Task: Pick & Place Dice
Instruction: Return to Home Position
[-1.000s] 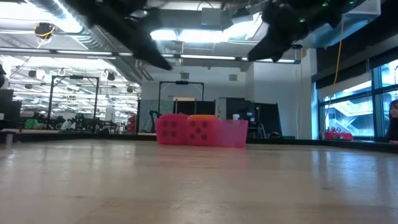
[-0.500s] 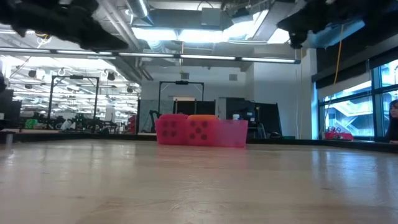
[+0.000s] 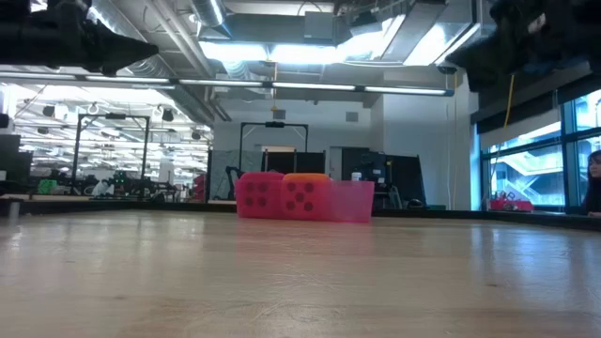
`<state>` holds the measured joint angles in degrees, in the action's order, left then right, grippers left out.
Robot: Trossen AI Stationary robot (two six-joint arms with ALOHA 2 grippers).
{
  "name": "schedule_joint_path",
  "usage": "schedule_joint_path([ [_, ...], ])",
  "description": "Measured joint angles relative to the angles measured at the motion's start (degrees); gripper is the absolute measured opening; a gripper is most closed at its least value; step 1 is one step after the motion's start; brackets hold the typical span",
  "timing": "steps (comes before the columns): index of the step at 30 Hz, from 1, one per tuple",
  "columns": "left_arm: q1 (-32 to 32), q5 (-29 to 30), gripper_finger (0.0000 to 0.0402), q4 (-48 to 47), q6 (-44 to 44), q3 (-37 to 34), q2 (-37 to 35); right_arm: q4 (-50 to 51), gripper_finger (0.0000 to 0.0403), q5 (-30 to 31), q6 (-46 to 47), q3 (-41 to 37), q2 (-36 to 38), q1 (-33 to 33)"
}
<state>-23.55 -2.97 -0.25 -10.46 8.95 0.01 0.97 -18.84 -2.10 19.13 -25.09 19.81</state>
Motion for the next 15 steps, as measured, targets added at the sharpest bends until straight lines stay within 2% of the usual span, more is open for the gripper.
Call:
schedule_joint_path([
  [3, 0.0, -1.0, 0.0006, -0.7, -0.2, -0.2, 0.8, -2.2, 0.0004, 3.0, 1.1, -5.7, 3.0, 0.0],
  [7, 0.0, -2.4, 0.0003, -1.7, 0.7, -0.3, 0.3, -8.1, 0.0005, 2.9, 1.7, -11.7, 6.4, 0.0],
  [15, 0.0, -3.2, 0.0003, -1.7, 1.3, -0.3, 0.3, -12.5, 0.0008, 3.0, 3.2, -18.4, 9.5, 0.0],
])
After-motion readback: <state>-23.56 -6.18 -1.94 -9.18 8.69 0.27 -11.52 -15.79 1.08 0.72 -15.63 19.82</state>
